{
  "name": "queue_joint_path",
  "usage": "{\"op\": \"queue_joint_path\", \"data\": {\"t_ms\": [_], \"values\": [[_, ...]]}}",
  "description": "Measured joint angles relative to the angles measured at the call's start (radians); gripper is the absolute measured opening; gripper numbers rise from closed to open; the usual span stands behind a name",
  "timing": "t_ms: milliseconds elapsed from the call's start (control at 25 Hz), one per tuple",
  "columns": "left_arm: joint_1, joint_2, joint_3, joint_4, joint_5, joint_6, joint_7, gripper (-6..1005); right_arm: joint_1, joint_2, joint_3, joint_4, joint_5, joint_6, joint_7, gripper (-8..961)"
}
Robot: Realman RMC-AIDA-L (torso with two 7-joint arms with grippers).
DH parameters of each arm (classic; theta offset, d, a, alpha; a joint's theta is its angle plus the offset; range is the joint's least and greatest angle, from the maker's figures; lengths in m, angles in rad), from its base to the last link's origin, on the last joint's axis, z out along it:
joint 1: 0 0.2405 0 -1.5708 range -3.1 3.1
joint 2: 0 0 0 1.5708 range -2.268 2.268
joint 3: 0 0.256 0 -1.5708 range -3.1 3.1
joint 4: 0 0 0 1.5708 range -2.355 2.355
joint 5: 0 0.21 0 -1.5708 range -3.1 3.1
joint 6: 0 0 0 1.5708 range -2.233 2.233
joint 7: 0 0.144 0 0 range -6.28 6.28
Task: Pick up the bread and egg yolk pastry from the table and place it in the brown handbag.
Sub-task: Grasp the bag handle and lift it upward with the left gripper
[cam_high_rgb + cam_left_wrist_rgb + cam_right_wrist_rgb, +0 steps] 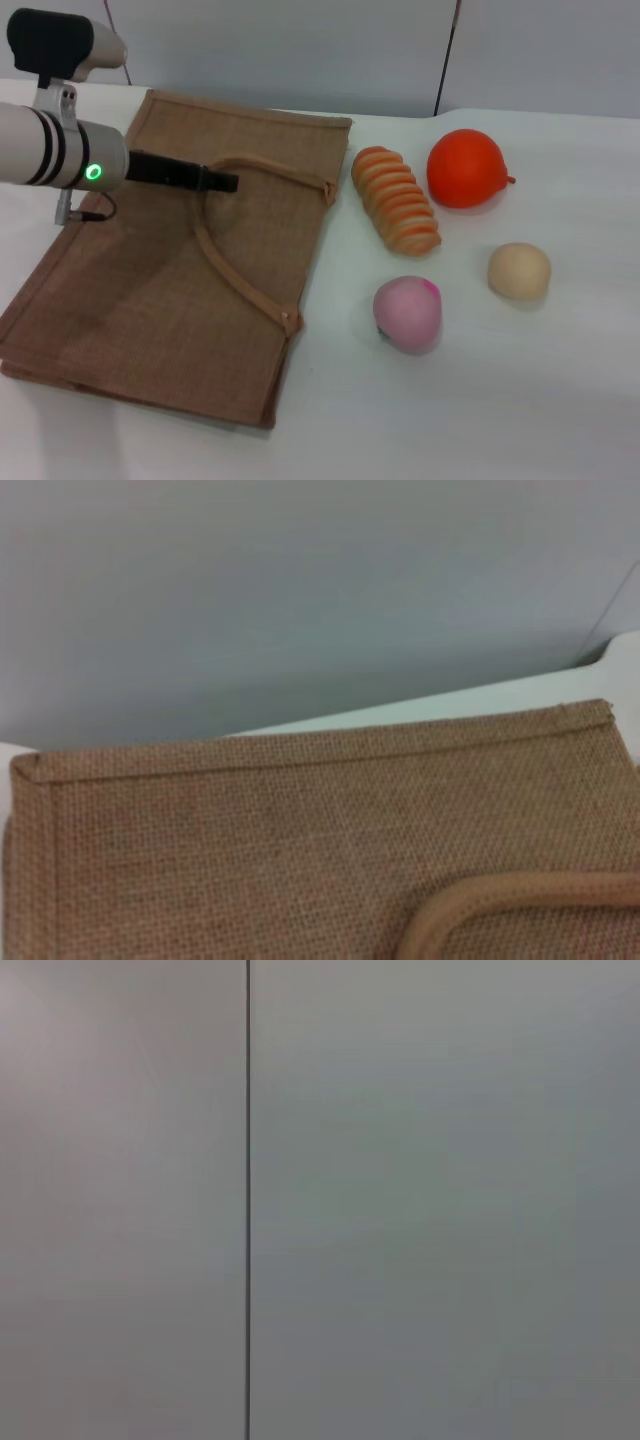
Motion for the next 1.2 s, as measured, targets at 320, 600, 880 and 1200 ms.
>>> {"op": "queue_joint_path", "data": {"t_ms": [320,600,880,1200], "values": [[-0.002,0.002,0.017,-0.020,0.004,0.004,-0.008,728,0.000,0.000,0.000,-0.001,0.000,-0.001,0.000,902],[-0.003,0.003,0.017,-0.021,0.024,0.006,-0.019,448,0.001,0.000,0.000,-0.002,0.000,-0.001,0.000,902],[-0.001,0.001,0.017,-0.029,0.022,0.030,-0.015,213,0.008,0.001,0.000,0.000,-0.003,-0.001,0.000,902],[0.018,-0.003,0.012,-0.058,-0.104,0.056,0.073,119,0.009,0.002,-0.007,0.000,-0.011,-0.001,0.000,902]]}}
